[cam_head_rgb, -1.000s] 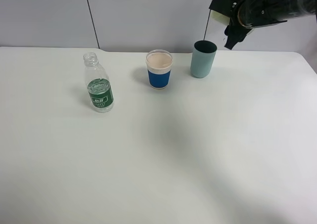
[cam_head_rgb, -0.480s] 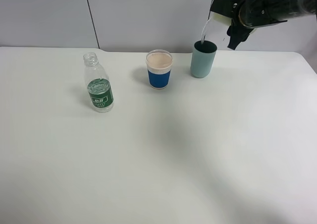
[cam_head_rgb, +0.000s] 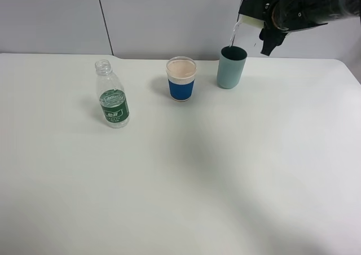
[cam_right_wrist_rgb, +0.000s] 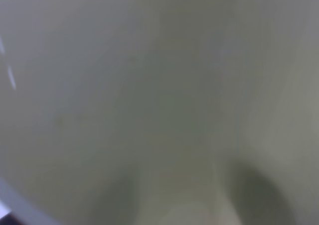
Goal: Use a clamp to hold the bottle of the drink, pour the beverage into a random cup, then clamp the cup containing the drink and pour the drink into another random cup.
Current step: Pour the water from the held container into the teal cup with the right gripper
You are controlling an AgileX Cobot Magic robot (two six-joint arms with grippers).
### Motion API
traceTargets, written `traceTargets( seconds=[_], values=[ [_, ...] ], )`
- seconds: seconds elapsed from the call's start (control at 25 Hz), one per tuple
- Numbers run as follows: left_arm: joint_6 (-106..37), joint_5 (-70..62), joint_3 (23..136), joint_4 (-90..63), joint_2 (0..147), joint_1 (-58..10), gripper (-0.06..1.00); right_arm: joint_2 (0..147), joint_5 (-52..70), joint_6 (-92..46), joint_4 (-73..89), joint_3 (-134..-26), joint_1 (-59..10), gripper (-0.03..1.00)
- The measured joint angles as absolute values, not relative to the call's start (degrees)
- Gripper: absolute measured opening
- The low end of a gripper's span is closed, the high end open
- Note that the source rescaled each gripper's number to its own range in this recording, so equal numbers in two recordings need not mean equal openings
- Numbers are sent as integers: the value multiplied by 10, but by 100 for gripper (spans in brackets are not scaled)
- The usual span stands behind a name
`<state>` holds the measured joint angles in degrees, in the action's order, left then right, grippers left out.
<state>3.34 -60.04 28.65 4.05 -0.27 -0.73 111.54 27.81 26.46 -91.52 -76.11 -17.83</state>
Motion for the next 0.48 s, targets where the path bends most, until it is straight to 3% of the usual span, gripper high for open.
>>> traceTargets(
  seconds=[0.48],
  values=[
    [33,-600,287,40,-3,-7,100,1115,267,218,-917,-761,-178,2]
  ],
)
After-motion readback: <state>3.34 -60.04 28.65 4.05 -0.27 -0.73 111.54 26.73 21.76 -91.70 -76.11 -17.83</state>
